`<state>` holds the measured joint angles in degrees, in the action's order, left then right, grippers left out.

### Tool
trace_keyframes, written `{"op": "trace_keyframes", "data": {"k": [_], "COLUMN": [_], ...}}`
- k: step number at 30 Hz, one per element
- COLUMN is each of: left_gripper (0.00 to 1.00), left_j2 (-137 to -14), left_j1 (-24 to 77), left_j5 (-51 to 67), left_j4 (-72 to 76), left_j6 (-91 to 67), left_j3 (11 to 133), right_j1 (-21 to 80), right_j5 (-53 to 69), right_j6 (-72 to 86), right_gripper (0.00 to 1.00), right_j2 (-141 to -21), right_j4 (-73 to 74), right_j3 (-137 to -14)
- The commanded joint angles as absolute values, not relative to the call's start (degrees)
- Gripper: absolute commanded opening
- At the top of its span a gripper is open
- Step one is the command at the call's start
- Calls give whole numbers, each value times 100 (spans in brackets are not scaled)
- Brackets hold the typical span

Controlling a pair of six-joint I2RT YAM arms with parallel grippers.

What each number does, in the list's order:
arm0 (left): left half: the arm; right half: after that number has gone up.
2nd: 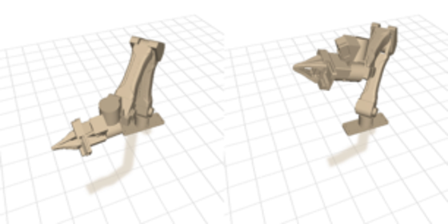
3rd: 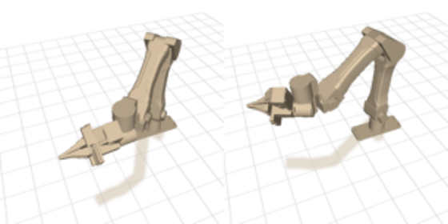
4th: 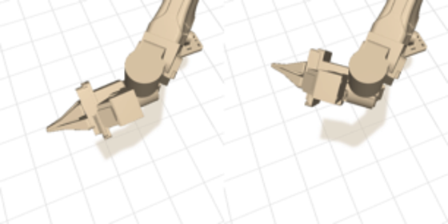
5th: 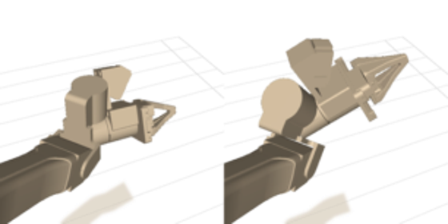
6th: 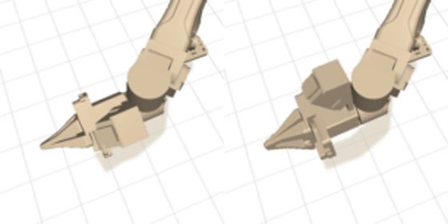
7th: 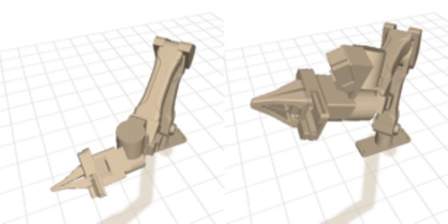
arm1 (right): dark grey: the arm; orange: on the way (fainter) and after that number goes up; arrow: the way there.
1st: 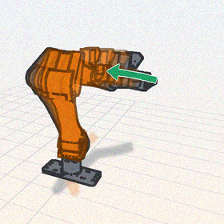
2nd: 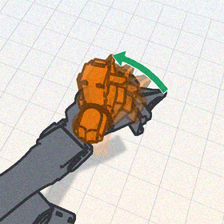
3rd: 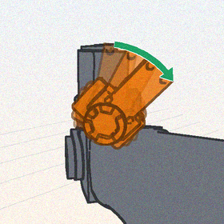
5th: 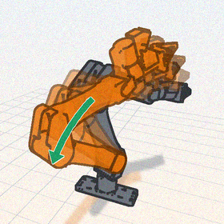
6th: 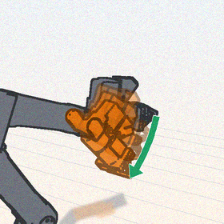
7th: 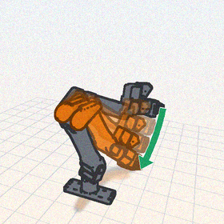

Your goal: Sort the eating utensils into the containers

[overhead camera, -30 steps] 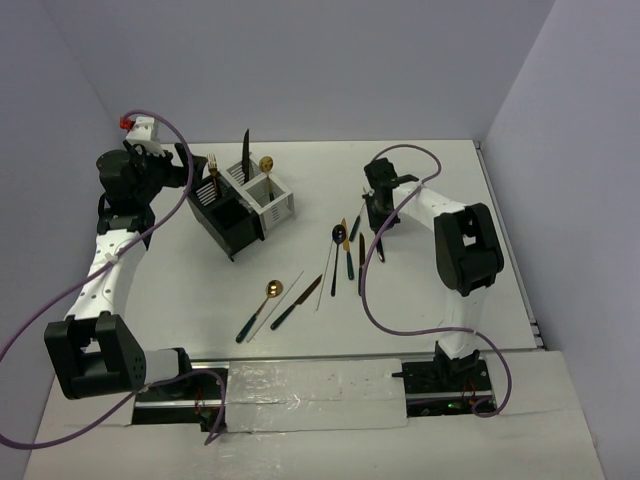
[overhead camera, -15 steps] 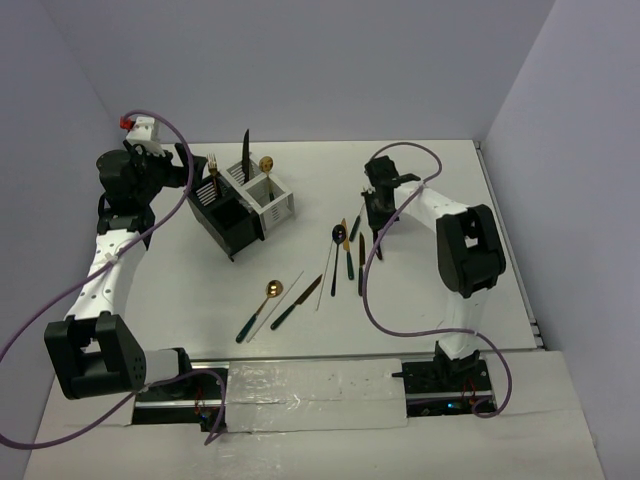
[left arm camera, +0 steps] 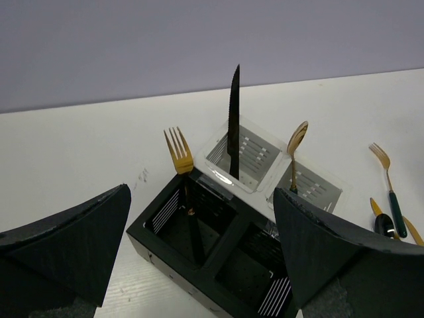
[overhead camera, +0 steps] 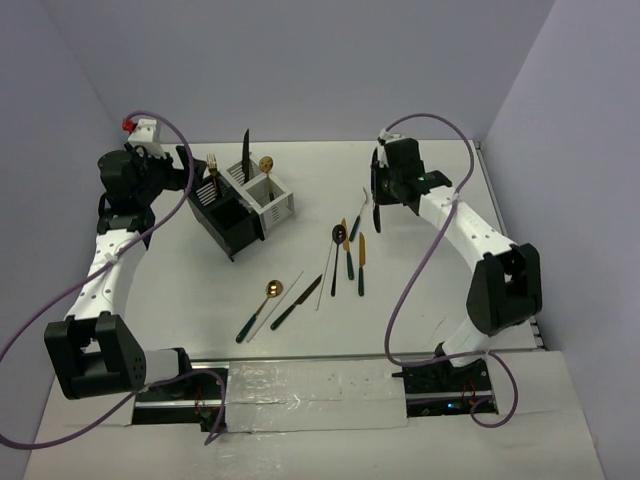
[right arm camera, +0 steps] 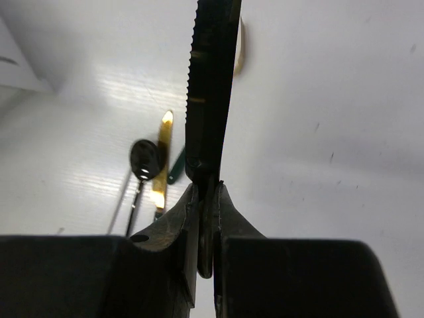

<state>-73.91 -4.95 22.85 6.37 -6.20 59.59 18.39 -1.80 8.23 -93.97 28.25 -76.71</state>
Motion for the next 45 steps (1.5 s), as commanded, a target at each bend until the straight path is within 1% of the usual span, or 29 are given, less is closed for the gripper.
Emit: {"op": "trace_keyframes", "data": {"k": [1,5,9,11,12,17,18,20,21,23,24,27,28,31,35,40,43,44,45], "left_gripper": [99,99,99,99,99,99,99,99,99,99,99,99,99,99,99,99,99,99,99], "left_j2": [-7339,-7322,-7190,-7093,-7023,-6856,-6803,-6777,-6776,-6768,-6759,-6706,-6706,-6680,-6697,-6697,-6689,-6697,-6689], "left_j1": [-527,-597,-782,-913,-949,-1090,-1090,-1099,-1099,-1099,-1099,-1107,-1107,-1116,-1116,-1116,-1116,-1116,-1116], "left_j5": [2066,1733,1583,1556,1573,1608,1591,1600,1608,1617,1608,1626,1626,1644,1714,1740,1670,1661,1652], "left_j4": [248,18,9,-132,-123,-53,-53,-53,-53,-53,-53,-53,121,202,211,263,299,290,273], "left_j6": [-475,-396,-290,-272,-272,-237,-237,-237,-237,-229,-220,-220,-220,-237,-290,-299,-281,-273,-264], "left_j3": [6266,6249,5968,5801,5705,5388,5335,5265,5230,5221,5203,5116,5098,5036,5054,5063,5071,5080,5089], "right_j1": [1916,2258,3065,3304,3496,3849,3902,4034,4060,4139,4148,4175,4184,4227,4228,4306,4386,4394,4403], "right_j5": [-35,-87,-369,-413,-396,-140,-167,-202,-211,-263,-316,-369,-404,-596,-966,-870,-887,-966,-984], "right_j6": [1037,1248,1038,932,932,1248,1292,1415,1441,1433,1415,1371,1336,1283,1248,1117,1081,1151,1177], "right_gripper": [0,0,0,0,0,0,0,0,0,0,0,0,0,0,0,0,0,5,7], "right_j2": [-8685,-8517,-8779,-9078,-9305,-10299,-10736,-11186,-11658,-12127,-12564,-13312,-13446,-13719,-13860,-14211,-14186,-14142,-14124], "right_j4": [2049,1574,689,248,-250,-1614,-1739,-1959,-2125,-2232,-2232,-1978,-1960,-1969,-1916,-1302,-1309,-1318,-1336], "right_j3": [-7847,-8384,-9078,-9412,-9596,-10282,-10640,-11002,-11378,-11784,-12204,-13022,-13130,-13131,-12832,-13244,-13096,-12965,-12894]}}
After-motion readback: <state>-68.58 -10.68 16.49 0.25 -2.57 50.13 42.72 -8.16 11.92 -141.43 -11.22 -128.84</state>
